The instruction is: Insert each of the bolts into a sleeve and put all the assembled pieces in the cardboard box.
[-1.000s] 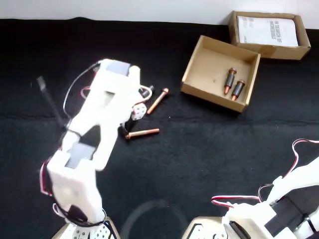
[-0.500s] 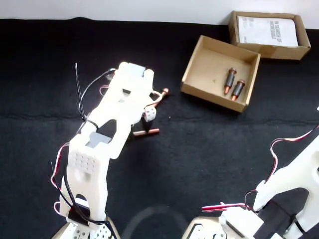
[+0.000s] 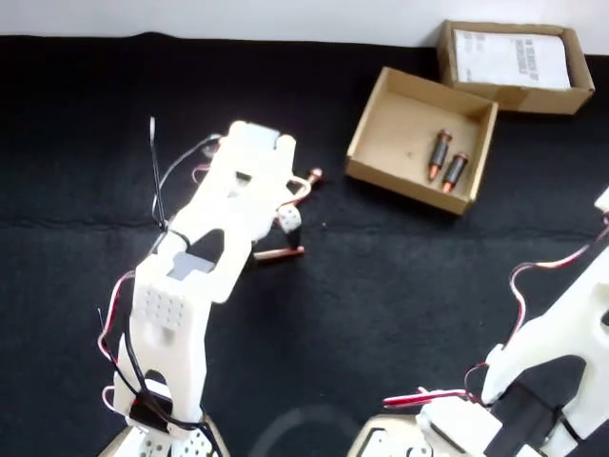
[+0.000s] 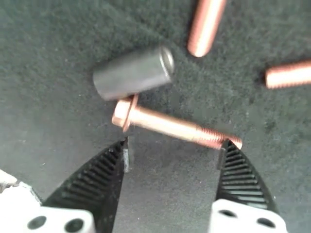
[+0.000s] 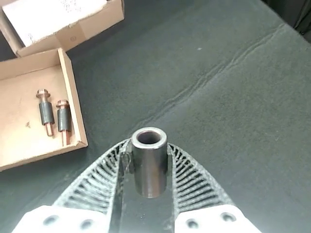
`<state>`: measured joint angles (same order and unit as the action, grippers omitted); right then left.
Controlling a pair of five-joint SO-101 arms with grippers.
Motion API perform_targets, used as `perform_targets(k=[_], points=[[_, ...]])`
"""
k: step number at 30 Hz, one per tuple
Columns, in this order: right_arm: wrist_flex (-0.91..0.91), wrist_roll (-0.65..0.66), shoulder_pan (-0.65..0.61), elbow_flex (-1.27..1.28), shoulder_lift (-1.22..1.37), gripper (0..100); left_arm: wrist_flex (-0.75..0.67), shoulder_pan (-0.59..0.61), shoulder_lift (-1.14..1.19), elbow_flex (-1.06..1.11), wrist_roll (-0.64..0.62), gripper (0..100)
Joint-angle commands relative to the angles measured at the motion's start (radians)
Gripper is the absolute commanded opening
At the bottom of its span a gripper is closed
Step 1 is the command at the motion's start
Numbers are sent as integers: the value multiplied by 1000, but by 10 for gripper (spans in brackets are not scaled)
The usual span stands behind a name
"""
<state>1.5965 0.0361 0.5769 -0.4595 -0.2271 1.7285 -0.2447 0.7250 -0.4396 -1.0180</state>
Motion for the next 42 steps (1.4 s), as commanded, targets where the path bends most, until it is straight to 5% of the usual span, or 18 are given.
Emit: perform_targets(k=[1, 8, 14, 27, 42], points=[[-39, 9, -16, 38, -50, 8, -2, -13, 54, -10, -11, 277], [-58, 9, -16, 64, -45, 8, -5, -21, 160, -15, -44, 263], [-71, 9, -18, 65, -44, 8, 3, -28, 159, -47, -38, 0], [-71, 38, -18, 67, -41, 8, 35, -73, 134, -39, 60, 9], [-71, 78, -19, 65, -41, 8, 34, -4, -461, 280, 63, 9]])
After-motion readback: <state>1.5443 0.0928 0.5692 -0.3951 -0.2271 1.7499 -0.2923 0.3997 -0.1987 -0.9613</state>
